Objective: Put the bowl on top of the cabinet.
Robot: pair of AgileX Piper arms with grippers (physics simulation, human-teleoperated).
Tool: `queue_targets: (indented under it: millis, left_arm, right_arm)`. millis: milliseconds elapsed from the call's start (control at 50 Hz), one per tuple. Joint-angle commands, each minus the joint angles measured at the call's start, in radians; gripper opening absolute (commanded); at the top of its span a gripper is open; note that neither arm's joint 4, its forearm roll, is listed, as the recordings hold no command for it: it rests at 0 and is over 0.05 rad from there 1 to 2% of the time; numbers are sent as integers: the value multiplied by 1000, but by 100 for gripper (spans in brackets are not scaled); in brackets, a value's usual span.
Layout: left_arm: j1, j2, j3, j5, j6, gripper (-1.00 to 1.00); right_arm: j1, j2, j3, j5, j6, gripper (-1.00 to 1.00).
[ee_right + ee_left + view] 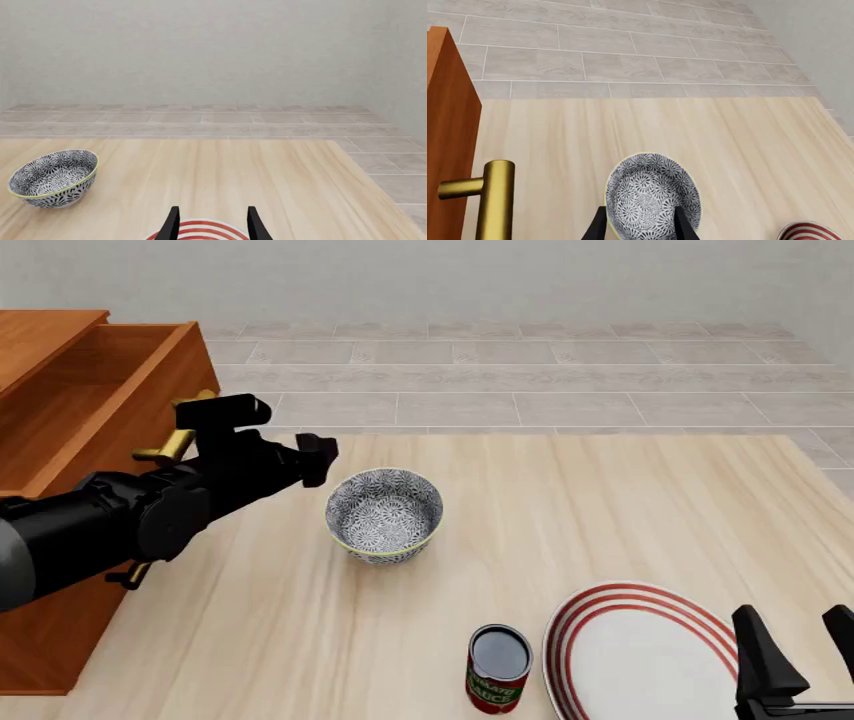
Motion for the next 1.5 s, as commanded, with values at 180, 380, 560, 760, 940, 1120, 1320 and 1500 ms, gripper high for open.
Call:
queue_targets:
  millis: [180,380,560,760,940,1120,1320,1500]
  left_arm:
    - [16,67,-19,-31,-8,100]
    - [40,102,-33,-43,-13,100]
    - [52,127,-40,-54,-14,100]
    - [50,156,-56,-59,-15,100]
    - [37,185,-70,-65,-19,100]
    - [34,209,-90,-63,-18,100]
    - [36,231,-100,-71,-15,100]
    - [33,253,-106,-79,-13,100]
  right_arm:
    - [-1,0,0,1,1,100]
    - [-2,0,0,2,4,100]
    - [-2,0,0,3,6,100]
    - [-2,0,0,2,4,100]
    - [-2,0,0,2,3,100]
    - [-2,0,0,2,3,100]
    - [-4,0,0,1,3,100]
    - [-4,0,-1,1,4,100]
